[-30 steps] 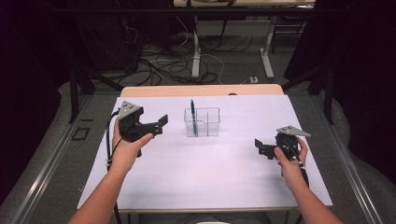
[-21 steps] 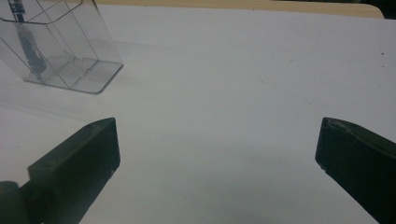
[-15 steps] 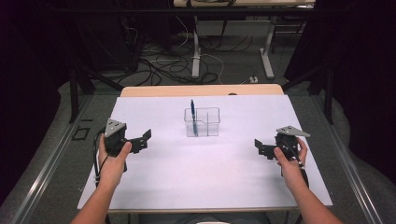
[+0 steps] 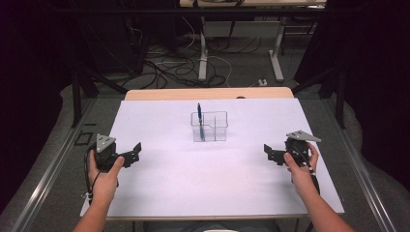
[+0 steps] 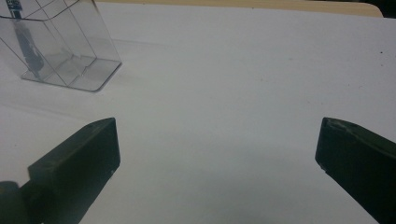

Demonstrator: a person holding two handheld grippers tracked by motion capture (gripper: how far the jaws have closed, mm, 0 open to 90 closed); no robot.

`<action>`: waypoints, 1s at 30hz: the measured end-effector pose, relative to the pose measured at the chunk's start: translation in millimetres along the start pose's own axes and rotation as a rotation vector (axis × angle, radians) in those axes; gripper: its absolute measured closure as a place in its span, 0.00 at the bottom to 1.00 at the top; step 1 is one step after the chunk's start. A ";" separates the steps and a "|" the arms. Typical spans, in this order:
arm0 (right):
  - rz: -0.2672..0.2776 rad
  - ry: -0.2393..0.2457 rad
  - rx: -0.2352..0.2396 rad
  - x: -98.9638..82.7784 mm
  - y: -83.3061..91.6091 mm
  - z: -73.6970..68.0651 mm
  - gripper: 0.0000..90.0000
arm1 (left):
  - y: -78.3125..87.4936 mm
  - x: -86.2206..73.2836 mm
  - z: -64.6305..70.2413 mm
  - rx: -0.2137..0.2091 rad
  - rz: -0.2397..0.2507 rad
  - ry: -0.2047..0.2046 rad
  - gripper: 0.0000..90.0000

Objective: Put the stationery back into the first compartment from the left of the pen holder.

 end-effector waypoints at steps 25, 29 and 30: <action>-0.017 0.008 -0.010 -3.7 -2.7 3.0 0.00 | -9.1 -31.5 -30.0 -0.019 -0.095 0.061 0.02; -0.023 0.011 -0.009 -4.6 -2.8 3.7 0.00 | -10.3 -34.4 -28.5 -0.033 -0.113 0.040 0.02; -0.022 0.011 -0.009 -4.8 -3.2 3.8 0.00 | -9.9 -35.1 -28.3 -0.035 -0.119 0.039 0.02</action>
Point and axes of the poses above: each handheld gripper's, and its own axes: y roughly backward along the jaws, x roughly out of its top, z roughly to its right, the point moved 6 cm from there along -y, roughly forward along the jaws, and after that the axes turned 12 degrees about z, right-handed, at the moved point
